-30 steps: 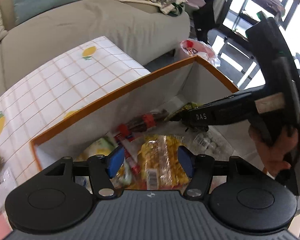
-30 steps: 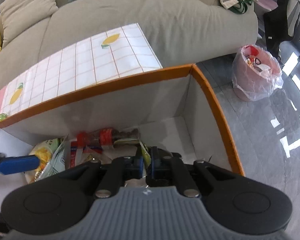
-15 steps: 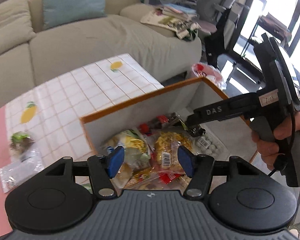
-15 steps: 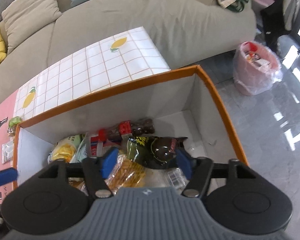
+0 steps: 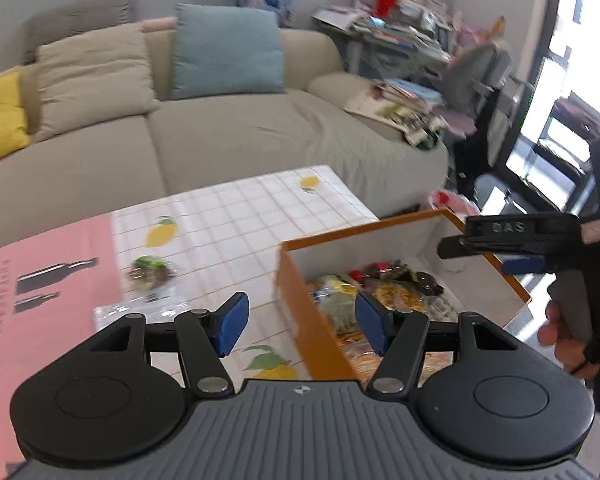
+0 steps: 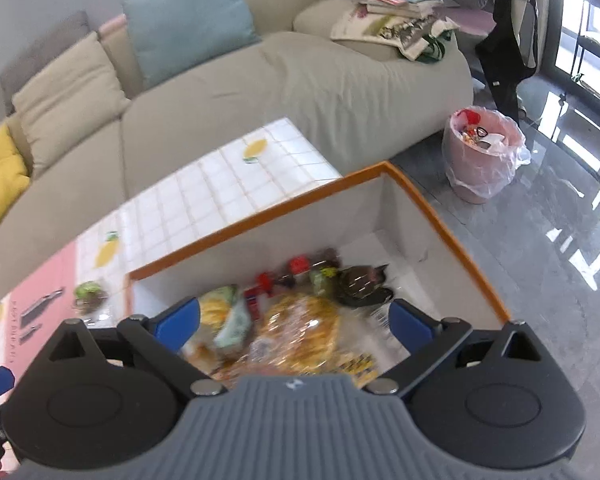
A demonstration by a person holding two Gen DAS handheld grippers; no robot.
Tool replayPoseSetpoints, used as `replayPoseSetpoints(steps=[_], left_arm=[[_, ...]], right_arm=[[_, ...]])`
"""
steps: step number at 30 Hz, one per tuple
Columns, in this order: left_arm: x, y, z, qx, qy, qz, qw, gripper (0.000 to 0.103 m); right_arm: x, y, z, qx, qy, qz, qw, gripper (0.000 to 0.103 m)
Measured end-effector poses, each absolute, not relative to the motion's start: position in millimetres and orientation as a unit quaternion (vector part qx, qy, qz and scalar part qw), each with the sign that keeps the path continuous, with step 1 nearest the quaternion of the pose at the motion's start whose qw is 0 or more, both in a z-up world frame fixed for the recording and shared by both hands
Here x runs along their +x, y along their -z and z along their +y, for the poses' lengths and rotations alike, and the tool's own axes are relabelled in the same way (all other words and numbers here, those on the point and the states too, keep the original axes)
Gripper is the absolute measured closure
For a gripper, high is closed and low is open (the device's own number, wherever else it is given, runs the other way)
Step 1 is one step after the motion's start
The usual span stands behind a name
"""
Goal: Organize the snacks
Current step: 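Withdraw both open tools from the box back toward the table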
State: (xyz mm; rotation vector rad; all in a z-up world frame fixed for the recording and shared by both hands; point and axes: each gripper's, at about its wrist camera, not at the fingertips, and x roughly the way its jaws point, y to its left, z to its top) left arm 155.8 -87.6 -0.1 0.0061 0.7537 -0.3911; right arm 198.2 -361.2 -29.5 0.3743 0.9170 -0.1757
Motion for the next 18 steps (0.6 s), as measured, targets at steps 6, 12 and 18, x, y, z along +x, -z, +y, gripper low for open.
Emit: replayPoseSetpoints(steps=[6, 12, 18], left_arm=[[127.4, -7.7, -37.9, -0.044, 0.143, 0.346, 0.926, 0.031], [107.7, -2.9, 4.8, -0.065, 0.101, 0.347, 0.930, 0.031], [93.1, 9.3, 35.1, -0.077, 0.061, 0.340, 0.935, 0.031]], right_arm=[[155.1, 17.3, -312.7, 0.222, 0.065, 0.394, 0.890, 0.005], [122.8, 16.8, -256.1, 0.222, 0.038, 0.379, 0.897, 0.005], [101.9, 20.1, -210.9, 0.235, 0.025, 0.368, 0.899, 0.003]])
